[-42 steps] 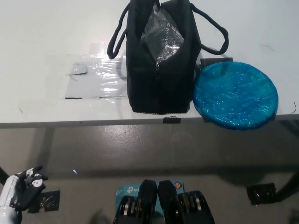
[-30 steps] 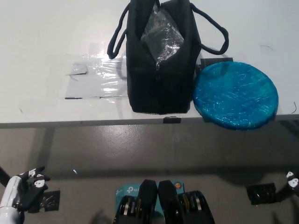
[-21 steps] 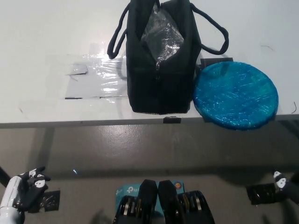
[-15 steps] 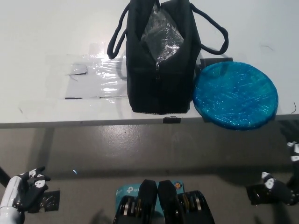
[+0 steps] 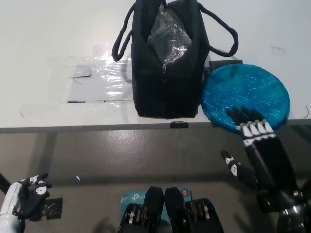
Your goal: The robot uses its right hand to pick up a stack of plates kept in the middle of the desk and put it inside a bag kept next to it
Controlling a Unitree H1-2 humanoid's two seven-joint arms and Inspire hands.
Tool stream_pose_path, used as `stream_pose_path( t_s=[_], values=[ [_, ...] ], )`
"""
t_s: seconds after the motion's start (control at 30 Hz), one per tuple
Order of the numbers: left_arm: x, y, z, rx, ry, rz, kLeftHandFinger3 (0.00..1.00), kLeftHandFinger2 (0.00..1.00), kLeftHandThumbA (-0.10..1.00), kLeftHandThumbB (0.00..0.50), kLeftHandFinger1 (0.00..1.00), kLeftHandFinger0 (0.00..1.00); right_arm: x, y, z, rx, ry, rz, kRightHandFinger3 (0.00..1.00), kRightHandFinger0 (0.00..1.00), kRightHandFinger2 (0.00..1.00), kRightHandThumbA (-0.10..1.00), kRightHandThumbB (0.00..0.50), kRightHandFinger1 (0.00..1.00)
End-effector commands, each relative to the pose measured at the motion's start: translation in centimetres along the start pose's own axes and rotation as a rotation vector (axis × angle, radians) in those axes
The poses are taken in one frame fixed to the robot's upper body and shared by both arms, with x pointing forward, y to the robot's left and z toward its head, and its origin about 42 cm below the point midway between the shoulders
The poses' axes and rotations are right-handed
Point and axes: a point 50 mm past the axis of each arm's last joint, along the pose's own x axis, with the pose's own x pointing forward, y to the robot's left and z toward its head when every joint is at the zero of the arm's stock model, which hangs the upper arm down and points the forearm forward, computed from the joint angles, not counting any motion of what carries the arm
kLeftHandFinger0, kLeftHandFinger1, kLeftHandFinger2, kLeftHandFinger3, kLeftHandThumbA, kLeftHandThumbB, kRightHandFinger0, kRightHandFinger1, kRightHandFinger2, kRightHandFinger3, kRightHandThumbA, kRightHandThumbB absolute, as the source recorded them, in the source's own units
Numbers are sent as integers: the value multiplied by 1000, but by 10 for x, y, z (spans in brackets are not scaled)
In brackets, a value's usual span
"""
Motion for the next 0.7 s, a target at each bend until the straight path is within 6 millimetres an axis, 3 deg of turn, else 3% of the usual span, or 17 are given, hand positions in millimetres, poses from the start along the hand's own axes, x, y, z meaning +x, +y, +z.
stream_pose_path(
  t_s=[0.0,0.13,0.23,0.33,0.6,0.63,0.67],
  values=[
    [1,8,17,14,-39,0,942,785,-100,0,690,667,15,-16,-10,-198,-125,2,1000,1000,1000,631,399,1000],
    [1,7,16,14,-38,3,937,784,-100,0,692,663,24,-22,-24,-230,-139,30,1000,1000,1000,642,414,1000],
    [2,9,18,19,-41,3,943,791,-100,0,693,661,32,-24,-38,-253,-114,52,1000,1000,1000,644,484,1000],
    [2,9,18,20,-40,3,945,794,-100,0,695,664,31,-20,-46,-247,-93,65,1000,1000,1000,627,500,1000],
    [3,8,20,32,-46,-7,944,797,-100,0,690,662,20,10,-53,-146,46,132,1000,1000,1000,709,500,1000],
    [3,8,20,40,-47,-9,945,799,-100,0,693,663,16,23,-50,-112,72,167,1000,1000,1000,761,500,1000],
    [3,7,20,36,-48,-10,940,788,-100,0,689,659,14,31,-46,-50,86,170,1000,1000,1000,737,500,1000]
  ],
)
